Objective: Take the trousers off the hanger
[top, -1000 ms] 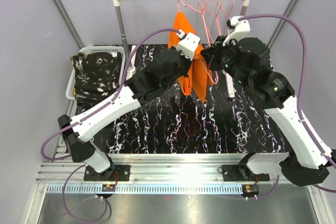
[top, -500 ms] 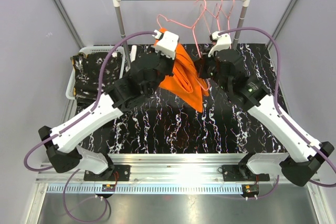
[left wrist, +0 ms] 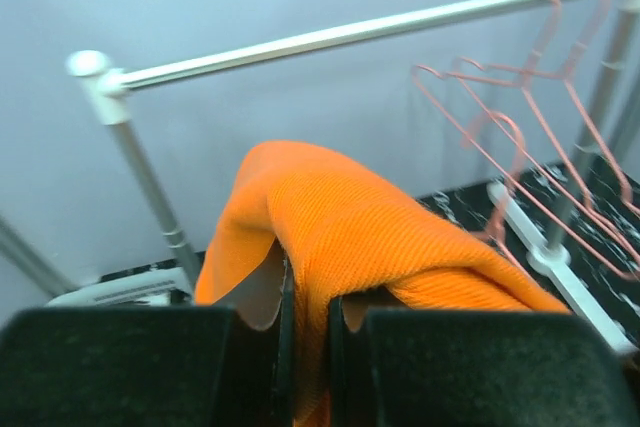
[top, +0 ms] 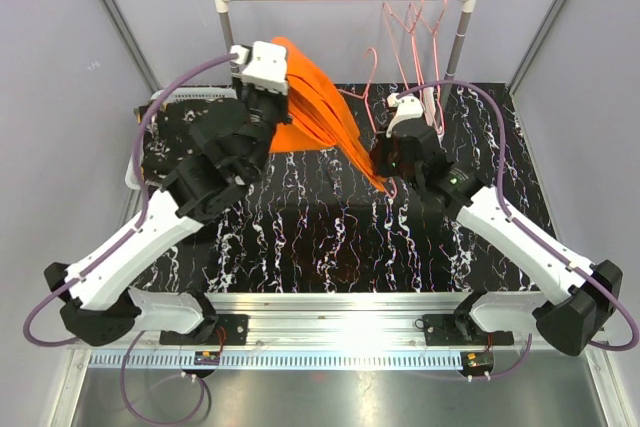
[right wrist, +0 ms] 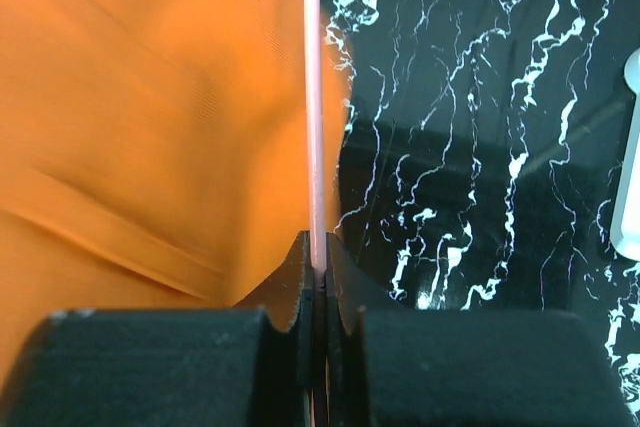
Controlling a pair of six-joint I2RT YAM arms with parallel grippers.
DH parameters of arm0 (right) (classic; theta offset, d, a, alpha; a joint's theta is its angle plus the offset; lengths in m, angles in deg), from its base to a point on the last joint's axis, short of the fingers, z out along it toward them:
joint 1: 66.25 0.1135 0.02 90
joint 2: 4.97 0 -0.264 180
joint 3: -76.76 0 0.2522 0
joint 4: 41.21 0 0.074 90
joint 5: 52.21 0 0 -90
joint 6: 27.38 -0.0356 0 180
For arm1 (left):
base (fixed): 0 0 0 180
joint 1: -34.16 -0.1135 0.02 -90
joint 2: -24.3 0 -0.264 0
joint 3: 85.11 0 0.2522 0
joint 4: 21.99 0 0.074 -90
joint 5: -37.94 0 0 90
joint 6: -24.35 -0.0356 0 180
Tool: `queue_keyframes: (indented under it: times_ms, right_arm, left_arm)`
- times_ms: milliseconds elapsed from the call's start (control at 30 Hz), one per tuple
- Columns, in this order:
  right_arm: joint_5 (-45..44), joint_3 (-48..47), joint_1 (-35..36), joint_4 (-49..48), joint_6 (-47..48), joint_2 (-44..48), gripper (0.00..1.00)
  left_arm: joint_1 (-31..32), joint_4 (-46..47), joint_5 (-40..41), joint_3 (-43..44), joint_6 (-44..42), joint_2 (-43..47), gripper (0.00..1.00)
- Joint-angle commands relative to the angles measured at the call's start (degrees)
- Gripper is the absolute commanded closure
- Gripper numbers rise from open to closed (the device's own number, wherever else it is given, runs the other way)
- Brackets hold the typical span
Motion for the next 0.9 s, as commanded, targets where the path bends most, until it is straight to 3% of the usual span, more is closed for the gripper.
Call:
queue_keyframes:
  times_ms: [0,233,367,433,500,667,867]
  right_arm:
    - [-0.23,0.76,-0.57,-1.42,-0.65,2.36,1.0]
    - [0.92,1.11,-0.57,-0.8,-0.39,3.67,1.0]
    - [1.0,-0.11,-0.57,-0.01,0.14,5.08,1.0]
    - [1.44,-0.38,-0.57,0.34,0.23,5.78,1.0]
    - [1.79,-0.82,-0.57,0.6,0.23,6.22,1.0]
    - [3.73,-2.84,-0.57,1.83,0.4,7.28,1.0]
    - [6.54,-1.62,-0.57,1.66,-1.52,10.88,1.0]
  left_arm:
    - [-3.59,14.65,5.16,4.02,-2.8,5.88,1.0]
    - [-13.78,9.91,7.0,5.78,-5.61,8.17,1.0]
    - [-24.83,3.77,6.04,6.4,-7.63,8.88,1.0]
    - [-28.37,4.54,7.7,3.61,-12.96,9.23,1.0]
    - [-35.39,3.41,6.92,1.57,-13.79,9.75,1.0]
    - [-52.51,0.86,-3.96,-5.54,-9.14,9.42,1.0]
    - [-56.16,9.37,-9.17,-14.69,-9.05,1.34,1.0]
